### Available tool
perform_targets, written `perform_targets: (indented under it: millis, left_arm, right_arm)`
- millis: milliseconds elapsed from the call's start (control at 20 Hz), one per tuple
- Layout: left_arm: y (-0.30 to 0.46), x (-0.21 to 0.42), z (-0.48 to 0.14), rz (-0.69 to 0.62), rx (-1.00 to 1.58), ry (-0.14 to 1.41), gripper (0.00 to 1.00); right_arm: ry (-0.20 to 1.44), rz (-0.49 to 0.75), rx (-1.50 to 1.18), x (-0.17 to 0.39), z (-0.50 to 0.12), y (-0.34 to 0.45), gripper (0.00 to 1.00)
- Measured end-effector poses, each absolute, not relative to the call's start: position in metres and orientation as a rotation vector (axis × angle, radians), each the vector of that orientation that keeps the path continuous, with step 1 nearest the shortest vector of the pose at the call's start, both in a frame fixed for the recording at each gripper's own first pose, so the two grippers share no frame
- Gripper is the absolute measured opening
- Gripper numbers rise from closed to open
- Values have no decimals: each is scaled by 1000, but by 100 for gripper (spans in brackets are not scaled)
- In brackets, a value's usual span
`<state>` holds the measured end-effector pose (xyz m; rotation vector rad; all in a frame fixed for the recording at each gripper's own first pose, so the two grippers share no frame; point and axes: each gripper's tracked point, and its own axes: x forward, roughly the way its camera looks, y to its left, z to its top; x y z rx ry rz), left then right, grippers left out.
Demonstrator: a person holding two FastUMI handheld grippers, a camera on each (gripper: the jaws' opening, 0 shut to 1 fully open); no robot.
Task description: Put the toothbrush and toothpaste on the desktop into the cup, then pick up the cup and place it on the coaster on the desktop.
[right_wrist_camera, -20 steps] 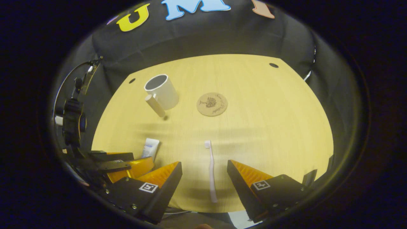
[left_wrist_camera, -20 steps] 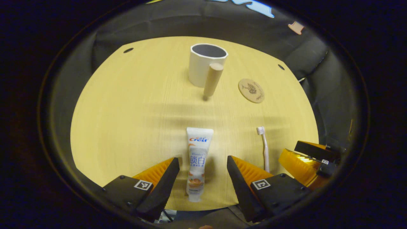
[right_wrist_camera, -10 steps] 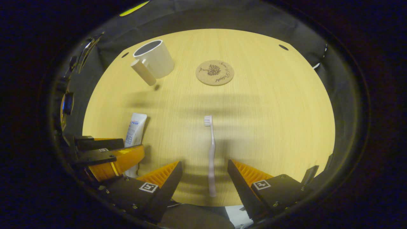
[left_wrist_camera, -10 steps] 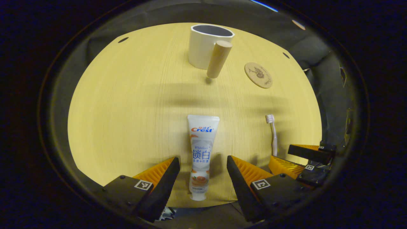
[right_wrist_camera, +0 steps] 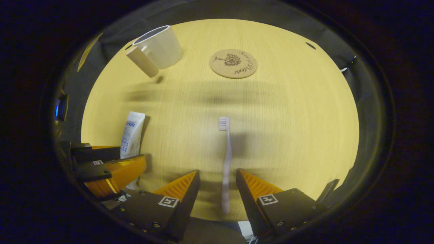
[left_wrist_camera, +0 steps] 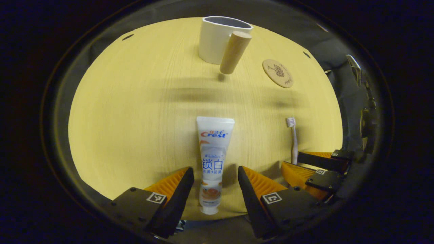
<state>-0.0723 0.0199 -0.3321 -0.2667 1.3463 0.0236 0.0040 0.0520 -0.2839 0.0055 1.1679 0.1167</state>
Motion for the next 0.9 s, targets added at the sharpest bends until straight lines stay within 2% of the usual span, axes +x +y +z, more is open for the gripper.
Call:
perform_targets:
  millis: [50, 100, 300, 350, 400, 450, 550, 650, 750, 850, 900]
  left_arm:
    - [20, -72, -333, 25, -264, 1350, 87]
    - [21, -71, -334, 24, -256, 1349, 87]
    - [21, -72, -336, 27, -255, 1350, 85]
    - [23, -72, -336, 31, -249, 1346, 84]
    - [24, -73, -336, 36, -244, 1346, 76]
    - [26, -73, -337, 40, -238, 1340, 75]
    - [29, -74, -338, 50, -233, 1340, 58]
    - [33, -74, -339, 57, -228, 1336, 53]
    - [35, -73, -339, 71, -238, 1329, 43]
    - [34, -73, -339, 68, -234, 1324, 42]
    - [34, -73, -337, 69, -226, 1321, 38]
  right_arm:
    - [1169, 118, 4, 6, -285, 52, 70]
    - [1172, 113, -4, 7, -285, 51, 67]
    - [1202, 99, -1, 6, -288, 49, 67]
    - [1214, 88, 24, 3, -286, 49, 61]
    - [1218, 93, 36, 3, -286, 49, 42]
    - [1226, 92, 30, 2, -288, 48, 43]
    - [1229, 72, -17, -1, -290, 40, 42]
    - [1237, 71, -2, -1, -291, 42, 10]
    - [1236, 73, 8, -1, -289, 41, 11]
    - [1227, 73, -21, 0, -290, 37, 11]
    - [1197, 63, -11, 7, -298, 38, 10]
